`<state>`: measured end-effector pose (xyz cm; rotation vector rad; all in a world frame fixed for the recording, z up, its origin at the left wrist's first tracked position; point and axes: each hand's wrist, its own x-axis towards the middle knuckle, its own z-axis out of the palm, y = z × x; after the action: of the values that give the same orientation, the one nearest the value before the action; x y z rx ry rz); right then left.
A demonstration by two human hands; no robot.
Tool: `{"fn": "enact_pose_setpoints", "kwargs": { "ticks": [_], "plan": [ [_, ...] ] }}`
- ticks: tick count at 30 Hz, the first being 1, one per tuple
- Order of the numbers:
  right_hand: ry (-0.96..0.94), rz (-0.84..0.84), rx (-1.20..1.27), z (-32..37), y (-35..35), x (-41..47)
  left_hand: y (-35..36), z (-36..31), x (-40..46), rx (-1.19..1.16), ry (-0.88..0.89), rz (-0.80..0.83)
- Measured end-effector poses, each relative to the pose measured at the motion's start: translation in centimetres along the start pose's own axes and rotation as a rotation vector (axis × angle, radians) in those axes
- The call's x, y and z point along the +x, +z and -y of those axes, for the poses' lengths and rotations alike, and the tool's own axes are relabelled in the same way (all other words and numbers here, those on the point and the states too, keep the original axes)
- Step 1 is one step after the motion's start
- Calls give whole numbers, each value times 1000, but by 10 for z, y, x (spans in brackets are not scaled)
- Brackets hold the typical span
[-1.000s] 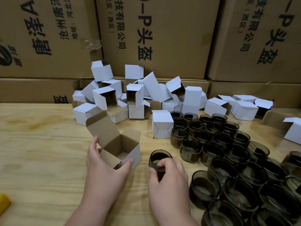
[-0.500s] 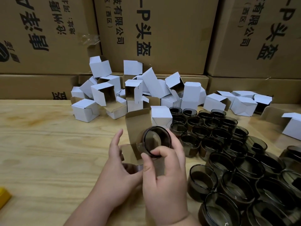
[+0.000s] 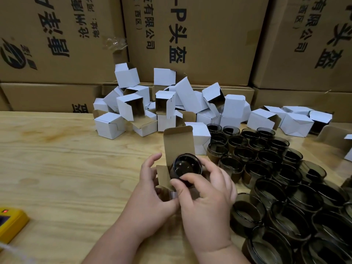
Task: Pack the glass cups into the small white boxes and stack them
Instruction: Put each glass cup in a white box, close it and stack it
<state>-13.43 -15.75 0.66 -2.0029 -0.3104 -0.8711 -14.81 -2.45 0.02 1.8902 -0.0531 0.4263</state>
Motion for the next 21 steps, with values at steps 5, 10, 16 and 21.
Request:
{"fn": "enact_pose_setpoints", "kwargs": {
  "ticks": [5, 10, 16, 21],
  "plan": [
    [27, 40, -72, 0, -2, 1, 1, 0, -2, 6, 27, 38],
    [43, 145, -178, -1, -1, -2, 0, 0, -2, -34, 4, 34],
    [113, 249, -140, 2, -4, -4, 1, -4, -2, -89, -47, 3],
    [190, 257, -12, 5, -6, -5, -2, -4, -1, -69, -58, 1]
  ]
}}
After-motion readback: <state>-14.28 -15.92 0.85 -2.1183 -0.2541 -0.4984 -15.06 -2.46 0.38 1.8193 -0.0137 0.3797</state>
